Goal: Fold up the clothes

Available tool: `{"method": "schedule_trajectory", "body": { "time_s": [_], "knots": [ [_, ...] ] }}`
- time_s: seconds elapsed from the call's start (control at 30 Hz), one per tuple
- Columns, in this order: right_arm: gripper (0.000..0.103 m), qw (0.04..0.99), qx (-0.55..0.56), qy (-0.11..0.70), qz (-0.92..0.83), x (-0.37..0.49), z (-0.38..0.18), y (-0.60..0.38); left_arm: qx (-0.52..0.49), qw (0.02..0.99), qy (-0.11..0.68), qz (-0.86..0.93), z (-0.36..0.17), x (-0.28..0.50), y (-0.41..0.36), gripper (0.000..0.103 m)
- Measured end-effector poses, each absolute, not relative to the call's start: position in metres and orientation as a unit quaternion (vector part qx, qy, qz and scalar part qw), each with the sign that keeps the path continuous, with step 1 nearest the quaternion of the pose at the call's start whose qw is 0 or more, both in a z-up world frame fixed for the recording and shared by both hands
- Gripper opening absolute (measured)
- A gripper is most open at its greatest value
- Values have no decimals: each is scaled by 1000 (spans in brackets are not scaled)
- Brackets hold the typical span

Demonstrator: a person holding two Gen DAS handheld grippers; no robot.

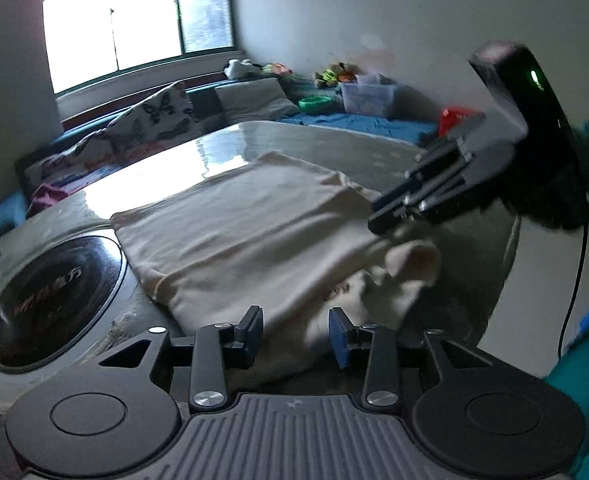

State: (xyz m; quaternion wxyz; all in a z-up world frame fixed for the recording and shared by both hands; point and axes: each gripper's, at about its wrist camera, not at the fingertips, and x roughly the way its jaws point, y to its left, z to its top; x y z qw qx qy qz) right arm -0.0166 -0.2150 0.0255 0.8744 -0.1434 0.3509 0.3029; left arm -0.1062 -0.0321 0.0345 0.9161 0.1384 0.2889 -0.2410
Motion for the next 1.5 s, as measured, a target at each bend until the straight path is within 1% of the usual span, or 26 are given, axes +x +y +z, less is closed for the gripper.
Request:
{"method": "schedule_trajectory", "body": {
  "time_s": [0.1,0.27,0.63,0.67,0.77,0.9,1.0,1.03,1.07,1.1,1.13,1.17,1.2,1.23,1.3,1.4,1.5],
  "knots": [
    [27,874,-148,350,304,-20,26,-216,160,911,283,-253,29,-108,-39,40],
    [27,874,-153,348,303,-26,26,-216,193,905,266,-270,22,-112,-48,39],
    [27,877,-160,347,293,-31,34,-228,206,898,267,-283,17,-115,-42,40],
    [28,877,-161,346,293,-31,34,-229,208,897,266,-284,16,-115,-44,40],
    [34,877,-165,342,292,-35,37,-230,214,896,261,-288,12,-114,-49,39],
    [35,875,-182,338,296,-42,41,-233,223,893,251,-298,10,-115,-54,39],
    [39,871,-193,337,300,-48,43,-235,219,895,246,-300,9,-112,-55,39],
    [40,870,-197,337,302,-50,43,-235,217,896,245,-300,9,-111,-56,38],
    [41,868,-200,338,305,-52,42,-235,215,897,244,-300,9,-110,-56,34],
    [42,865,-206,338,309,-54,42,-235,213,898,242,-301,9,-109,-57,27],
    [42,861,-215,337,314,-57,41,-235,211,898,241,-301,9,-108,-57,23],
    [45,858,-225,335,318,-60,41,-234,209,899,240,-301,8,-107,-58,14],
    [48,854,-235,333,322,-63,40,-233,203,902,238,-298,11,-104,-56,10],
    [50,851,-245,330,327,-67,40,-233,195,905,237,-295,13,-102,-54,10],
    [56,844,-262,323,339,-73,39,-232,174,911,238,-290,21,-94,-49,9],
    [60,834,-283,311,357,-80,35,-228,144,918,240,-281,32,-80,-41,9],
    [60,832,-304,283,367,-80,31,-220,125,921,244,-278,38,-66,-37,9]
  ]
}}
